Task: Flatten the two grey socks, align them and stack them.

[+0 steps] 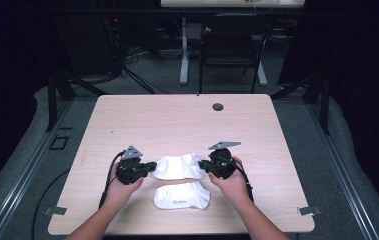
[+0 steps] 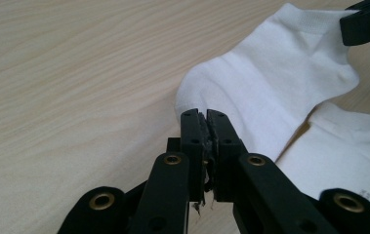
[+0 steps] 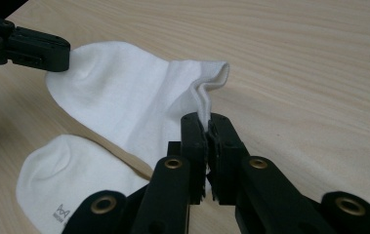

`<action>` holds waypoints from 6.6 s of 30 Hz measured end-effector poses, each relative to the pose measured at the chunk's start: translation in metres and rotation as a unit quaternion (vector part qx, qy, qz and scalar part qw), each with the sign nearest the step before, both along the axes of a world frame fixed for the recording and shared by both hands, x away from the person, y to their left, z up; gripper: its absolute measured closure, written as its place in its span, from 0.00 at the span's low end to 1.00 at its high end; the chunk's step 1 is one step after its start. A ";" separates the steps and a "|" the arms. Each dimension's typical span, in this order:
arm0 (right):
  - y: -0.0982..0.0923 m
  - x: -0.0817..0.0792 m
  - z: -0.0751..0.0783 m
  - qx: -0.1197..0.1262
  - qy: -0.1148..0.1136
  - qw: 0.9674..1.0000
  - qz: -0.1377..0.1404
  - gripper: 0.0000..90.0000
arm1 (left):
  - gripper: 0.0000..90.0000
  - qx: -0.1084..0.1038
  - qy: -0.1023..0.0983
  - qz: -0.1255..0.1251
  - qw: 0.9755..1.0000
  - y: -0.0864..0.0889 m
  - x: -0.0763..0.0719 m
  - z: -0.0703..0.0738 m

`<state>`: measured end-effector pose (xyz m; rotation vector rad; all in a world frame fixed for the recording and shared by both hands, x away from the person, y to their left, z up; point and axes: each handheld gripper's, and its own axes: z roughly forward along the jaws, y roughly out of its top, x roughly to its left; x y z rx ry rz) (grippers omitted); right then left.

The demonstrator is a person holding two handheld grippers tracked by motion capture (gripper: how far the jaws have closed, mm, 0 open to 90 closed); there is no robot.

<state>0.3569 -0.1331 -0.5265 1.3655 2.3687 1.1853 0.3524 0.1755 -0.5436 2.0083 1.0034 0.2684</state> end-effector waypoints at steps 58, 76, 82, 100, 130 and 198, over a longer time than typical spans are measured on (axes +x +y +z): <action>-0.016 -0.073 -0.007 0.001 0.010 1.000 0.027 0.96 | 0.96 -0.003 0.024 -0.045 0.999 -0.005 -0.067 -0.013; -0.018 -0.072 -0.017 -0.005 0.022 1.000 0.021 0.96 | 0.96 0.007 0.032 -0.048 0.998 -0.010 -0.065 -0.023; -0.019 -0.070 -0.021 -0.006 0.027 0.999 0.019 0.96 | 0.96 0.010 0.036 -0.046 0.998 -0.010 -0.064 -0.026; -0.017 -0.069 -0.028 -0.016 0.029 0.999 0.020 0.95 | 0.96 0.011 0.036 -0.046 0.998 -0.012 -0.063 -0.030; -0.021 -0.065 -0.025 0.010 -0.007 1.000 0.010 0.74 | 0.75 -0.009 0.020 -0.024 0.999 -0.002 -0.062 -0.019; 0.000 -0.037 -0.017 0.006 -0.026 1.000 0.007 0.60 | 0.47 0.003 0.011 0.002 1.000 0.005 -0.029 -0.020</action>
